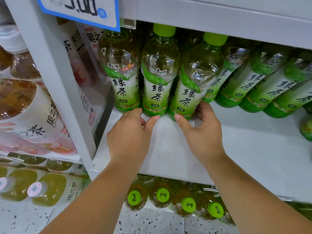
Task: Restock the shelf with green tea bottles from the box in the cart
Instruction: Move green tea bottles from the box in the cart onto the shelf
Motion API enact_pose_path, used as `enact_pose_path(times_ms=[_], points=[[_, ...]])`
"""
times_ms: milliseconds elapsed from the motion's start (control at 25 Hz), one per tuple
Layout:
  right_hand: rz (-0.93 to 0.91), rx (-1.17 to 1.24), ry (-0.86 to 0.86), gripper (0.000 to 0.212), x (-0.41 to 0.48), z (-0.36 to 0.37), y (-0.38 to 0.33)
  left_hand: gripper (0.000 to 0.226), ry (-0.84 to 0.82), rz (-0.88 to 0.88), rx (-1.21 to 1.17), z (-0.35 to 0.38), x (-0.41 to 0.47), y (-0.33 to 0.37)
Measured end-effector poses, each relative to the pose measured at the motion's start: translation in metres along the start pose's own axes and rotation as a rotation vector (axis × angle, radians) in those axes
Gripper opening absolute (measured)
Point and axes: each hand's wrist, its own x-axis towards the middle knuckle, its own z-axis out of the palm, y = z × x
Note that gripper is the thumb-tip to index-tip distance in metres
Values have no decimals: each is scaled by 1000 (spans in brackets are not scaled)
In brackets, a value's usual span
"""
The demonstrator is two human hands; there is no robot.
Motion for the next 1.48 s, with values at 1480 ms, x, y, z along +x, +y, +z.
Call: enact_pose_path(times_ms=[1480], points=[[885, 90, 86, 53, -318, -156, -207, 52, -976, 60, -394, -253, -173, 37]])
